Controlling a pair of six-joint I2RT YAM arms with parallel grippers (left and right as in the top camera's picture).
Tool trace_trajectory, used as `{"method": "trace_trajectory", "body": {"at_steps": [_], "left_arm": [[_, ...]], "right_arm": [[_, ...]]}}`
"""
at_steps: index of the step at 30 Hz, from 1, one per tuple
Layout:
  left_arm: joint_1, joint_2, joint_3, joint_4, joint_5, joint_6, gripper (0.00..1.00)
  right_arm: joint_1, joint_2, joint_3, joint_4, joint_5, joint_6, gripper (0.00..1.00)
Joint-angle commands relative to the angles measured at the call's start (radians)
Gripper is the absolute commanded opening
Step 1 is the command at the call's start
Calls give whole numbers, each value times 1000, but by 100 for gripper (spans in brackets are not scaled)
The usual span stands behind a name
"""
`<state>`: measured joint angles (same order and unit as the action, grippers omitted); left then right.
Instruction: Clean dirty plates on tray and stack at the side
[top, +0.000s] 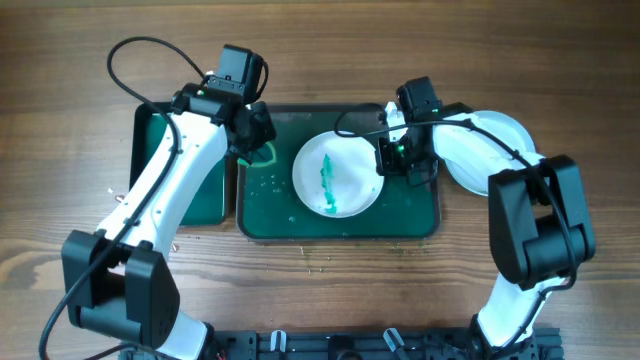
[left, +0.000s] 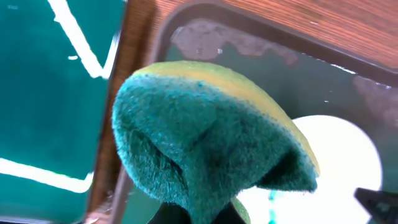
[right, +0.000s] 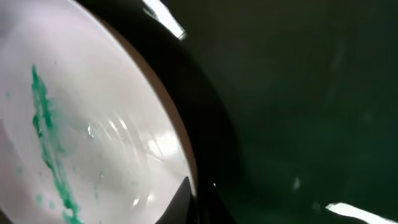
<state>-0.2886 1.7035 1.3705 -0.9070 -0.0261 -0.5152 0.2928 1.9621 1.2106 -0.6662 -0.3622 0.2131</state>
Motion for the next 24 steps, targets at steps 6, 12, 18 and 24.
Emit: {"method": "trace_trajectory", "body": {"at_steps": [6, 12, 18, 24], "left_arm": [[-77, 119, -58, 82, 119, -17, 4], [-134, 240, -68, 81, 110, -52, 4], [-154, 327, -116, 111, 112, -77, 4], [-193, 338, -117, 186, 403, 204, 4]], "right_arm": [[105, 32, -8, 32, -43, 241, 4], [105, 45, -24, 58, -51, 265, 4], [105, 45, -27, 68, -50, 265, 4], [105, 45, -27, 78, -50, 265, 4]]}}
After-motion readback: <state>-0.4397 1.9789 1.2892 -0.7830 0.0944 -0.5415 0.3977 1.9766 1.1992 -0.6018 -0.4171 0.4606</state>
